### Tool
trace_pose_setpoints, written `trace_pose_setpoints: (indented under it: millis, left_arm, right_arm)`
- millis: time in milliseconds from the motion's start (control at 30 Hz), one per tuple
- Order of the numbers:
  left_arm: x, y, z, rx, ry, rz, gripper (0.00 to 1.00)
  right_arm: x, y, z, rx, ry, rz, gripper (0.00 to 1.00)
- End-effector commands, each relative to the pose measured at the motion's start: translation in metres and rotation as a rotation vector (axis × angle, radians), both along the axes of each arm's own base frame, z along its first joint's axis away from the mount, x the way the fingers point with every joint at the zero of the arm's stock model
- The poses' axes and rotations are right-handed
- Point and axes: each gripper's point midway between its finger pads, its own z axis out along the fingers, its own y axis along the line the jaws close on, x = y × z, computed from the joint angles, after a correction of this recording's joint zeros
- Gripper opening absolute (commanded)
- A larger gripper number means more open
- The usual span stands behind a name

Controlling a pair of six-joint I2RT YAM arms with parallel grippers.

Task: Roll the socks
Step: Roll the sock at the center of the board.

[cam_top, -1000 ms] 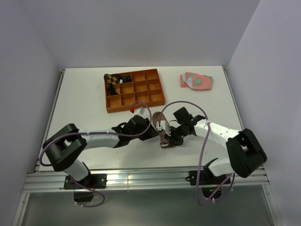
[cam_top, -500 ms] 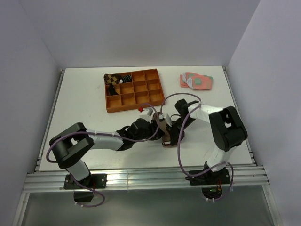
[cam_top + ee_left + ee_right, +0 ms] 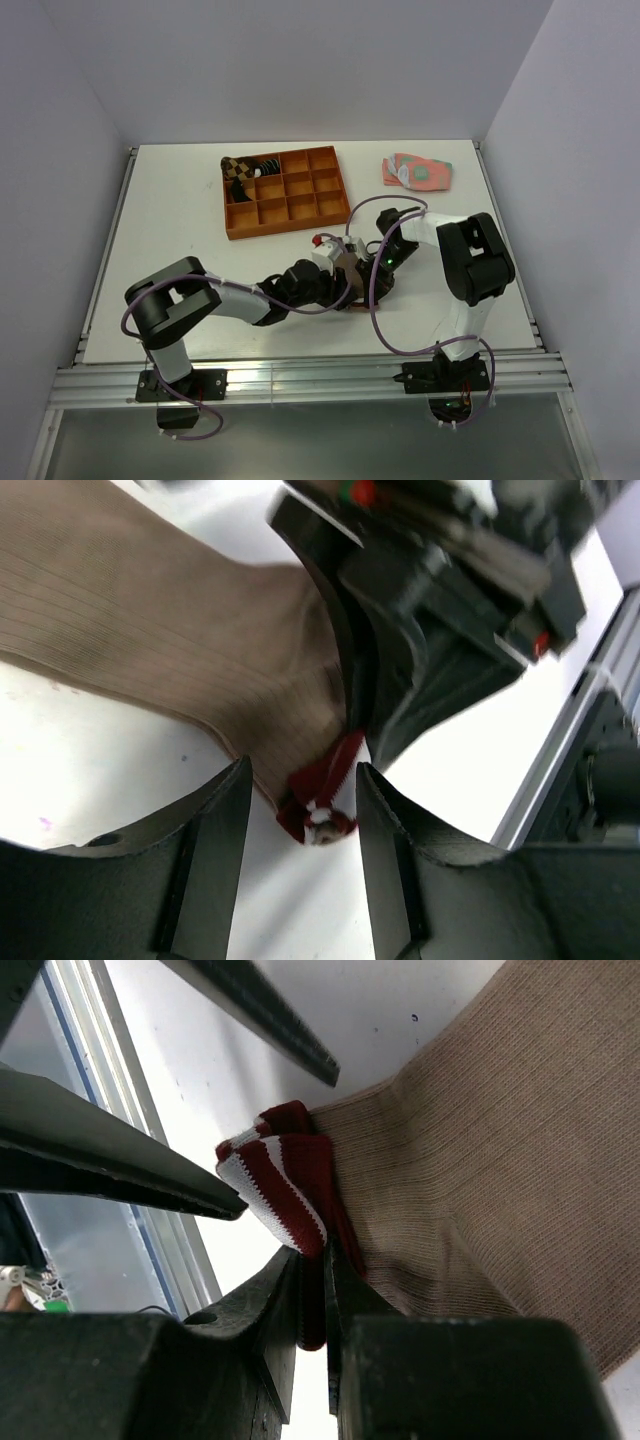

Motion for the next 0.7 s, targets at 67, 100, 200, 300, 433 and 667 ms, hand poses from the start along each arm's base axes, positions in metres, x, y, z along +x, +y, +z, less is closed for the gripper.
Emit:
trace_pose_setpoints:
  millis: [67, 100, 200, 300, 433, 667]
  left_arm:
    - [-0.011, -0.012, 0.008, -0.050, -0.064, -0.105, 0.50]
    - [-0.015, -0.013, 0.007, -0.061, -0.056, -0.123, 0.51]
    - [-0.020, -0.016, 0.007, -0.079, -0.046, -0.150, 0.51]
    - [-0.021, -0.019, 0.000, -0.073, -0.030, -0.159, 0.50]
    - [-0.019, -0.019, -0.012, -0.037, 0.003, -0.141, 0.46]
    - [-0.014, -0.018, -0.033, 0.034, 0.113, -0.063, 0.17]
  right_arm:
    - [0.018, -0.012, -0.011, -0.077, -0.060, 0.009, 0.12]
    - [0.018, -0.012, -0.011, -0.078, -0.056, 0.008, 0.12]
    - [0.019, -0.013, -0.012, -0.088, -0.058, 0.000, 0.12]
    - [0.021, -0.012, -0.012, -0.092, -0.061, -0.008, 0.12]
    - [0.022, -0.012, -0.011, -0.095, -0.067, -0.011, 0.12]
    - [0.031, -0.016, -0.009, -0.115, -0.160, -0.038, 0.18]
